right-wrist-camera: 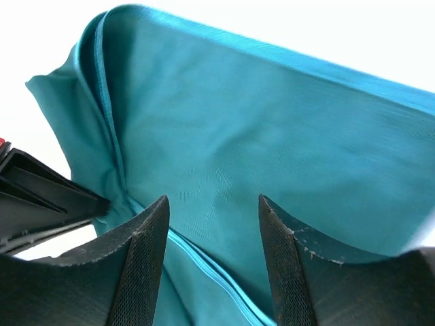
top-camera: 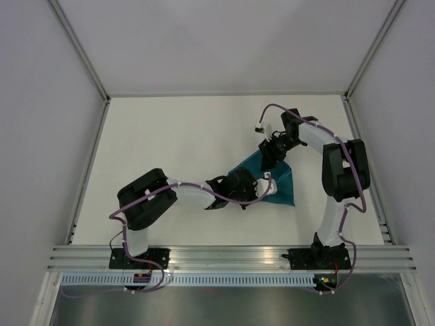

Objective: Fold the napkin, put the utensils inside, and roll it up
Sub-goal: Roll the napkin with the utensil

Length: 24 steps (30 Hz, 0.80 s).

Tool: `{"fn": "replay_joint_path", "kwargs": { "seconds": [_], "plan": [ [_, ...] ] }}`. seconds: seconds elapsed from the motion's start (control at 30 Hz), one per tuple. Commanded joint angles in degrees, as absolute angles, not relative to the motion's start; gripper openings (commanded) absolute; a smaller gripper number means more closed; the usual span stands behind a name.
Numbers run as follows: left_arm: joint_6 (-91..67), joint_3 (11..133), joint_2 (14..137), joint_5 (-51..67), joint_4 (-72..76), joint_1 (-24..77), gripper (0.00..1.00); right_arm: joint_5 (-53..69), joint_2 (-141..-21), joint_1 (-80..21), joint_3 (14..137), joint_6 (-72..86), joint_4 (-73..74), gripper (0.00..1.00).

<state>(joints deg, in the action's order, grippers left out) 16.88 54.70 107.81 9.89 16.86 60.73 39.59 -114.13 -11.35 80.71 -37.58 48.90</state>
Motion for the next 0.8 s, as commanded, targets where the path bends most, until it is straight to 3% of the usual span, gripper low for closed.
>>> {"fn": "replay_joint_path", "kwargs": {
  "seconds": [0.0, 0.37, 0.77],
  "plan": [
    [11.7, 55.7, 109.9, 17.6, 3.3, 58.1, 0.02, 40.3, -107.1, -8.8, 78.8, -32.8, 40.7, 0.61],
    [7.0, 68.5, 116.3, 32.9, -11.0, 51.2, 0.02, 44.1, -89.8, -1.7, 68.0, -33.9, 31.6, 0.61],
    [3.9, 84.4, 127.1, 43.5, -26.0, 46.2, 0.02, 43.2, -68.5, -5.0, 45.4, -49.3, 25.9, 0.65]
  ]
}}
